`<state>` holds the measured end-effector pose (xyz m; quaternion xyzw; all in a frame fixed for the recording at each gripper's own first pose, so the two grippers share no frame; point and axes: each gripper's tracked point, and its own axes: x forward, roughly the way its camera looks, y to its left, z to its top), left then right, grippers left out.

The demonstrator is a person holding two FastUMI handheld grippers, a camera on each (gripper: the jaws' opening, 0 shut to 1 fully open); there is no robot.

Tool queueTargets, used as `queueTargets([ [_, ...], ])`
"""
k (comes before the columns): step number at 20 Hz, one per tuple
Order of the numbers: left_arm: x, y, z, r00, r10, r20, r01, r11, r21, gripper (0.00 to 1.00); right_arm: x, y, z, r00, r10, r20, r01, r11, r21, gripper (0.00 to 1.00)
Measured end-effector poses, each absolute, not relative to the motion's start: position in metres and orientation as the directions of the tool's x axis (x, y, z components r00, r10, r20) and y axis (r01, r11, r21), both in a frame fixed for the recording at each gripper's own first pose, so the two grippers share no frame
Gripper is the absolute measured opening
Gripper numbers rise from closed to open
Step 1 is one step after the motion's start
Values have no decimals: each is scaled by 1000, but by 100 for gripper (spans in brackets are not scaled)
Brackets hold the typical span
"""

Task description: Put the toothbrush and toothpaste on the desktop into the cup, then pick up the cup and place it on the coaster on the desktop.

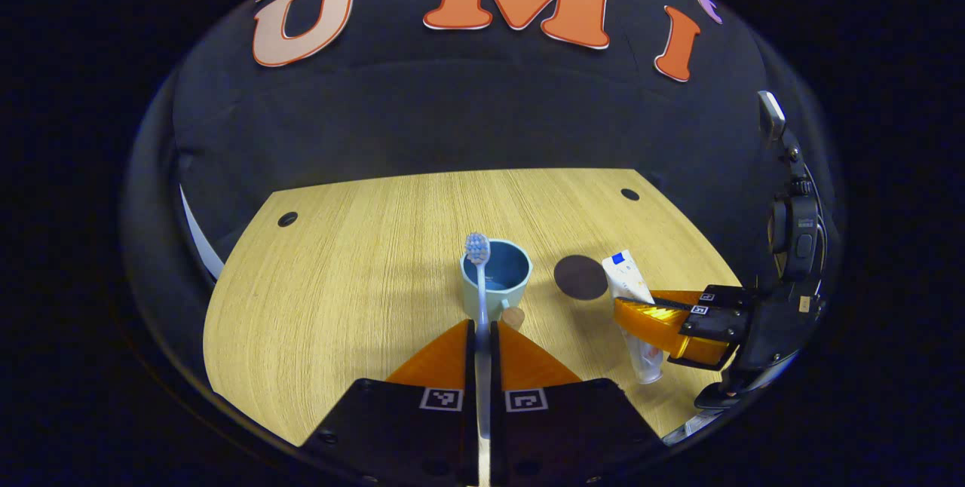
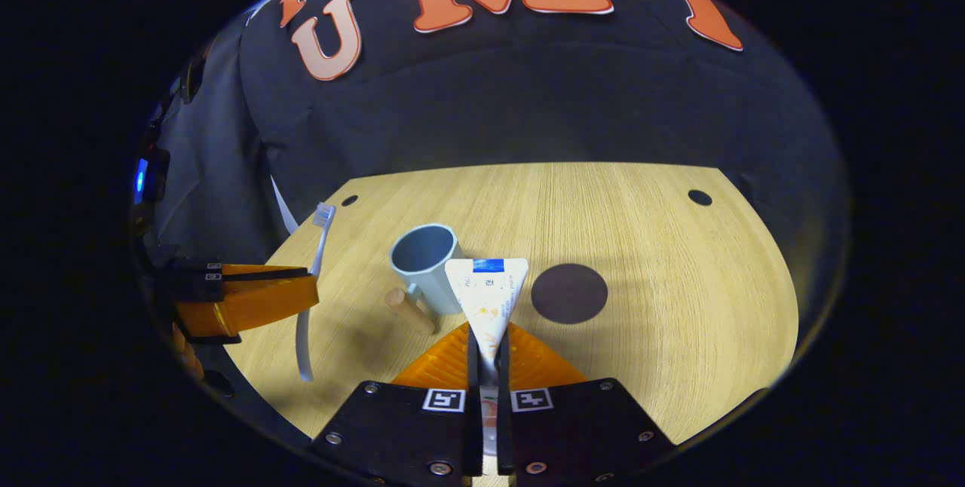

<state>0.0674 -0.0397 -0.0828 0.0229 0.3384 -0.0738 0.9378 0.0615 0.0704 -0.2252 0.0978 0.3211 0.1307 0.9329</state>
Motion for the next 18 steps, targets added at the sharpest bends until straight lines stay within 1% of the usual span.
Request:
queueTargets([
  [3,84,-36,-69,808,-124,-576,154,988,4,6,65,66,-212,809,310,-500,-206,945,253,7],
  [6,103,-33,-42,881,-119,-459,155,987,43,6,71,52,-186,864,292,-410,-217,951,219,8],
  [7,109,-37,-32,896,-134,-424,165,986,37,6,72,50,-181,880,286,-380,-217,952,215,8],
  [10,110,-37,-10,923,-162,-349,184,983,30,6,76,43,-171,911,270,-313,-214,956,202,7],
  [13,115,-46,-2,943,-180,-278,192,981,15,6,79,43,-172,929,247,-274,-203,963,178,7],
  [18,133,-39,-11,963,-192,-190,188,981,-39,6,86,42,-172,953,215,-211,-187,972,144,7],
])
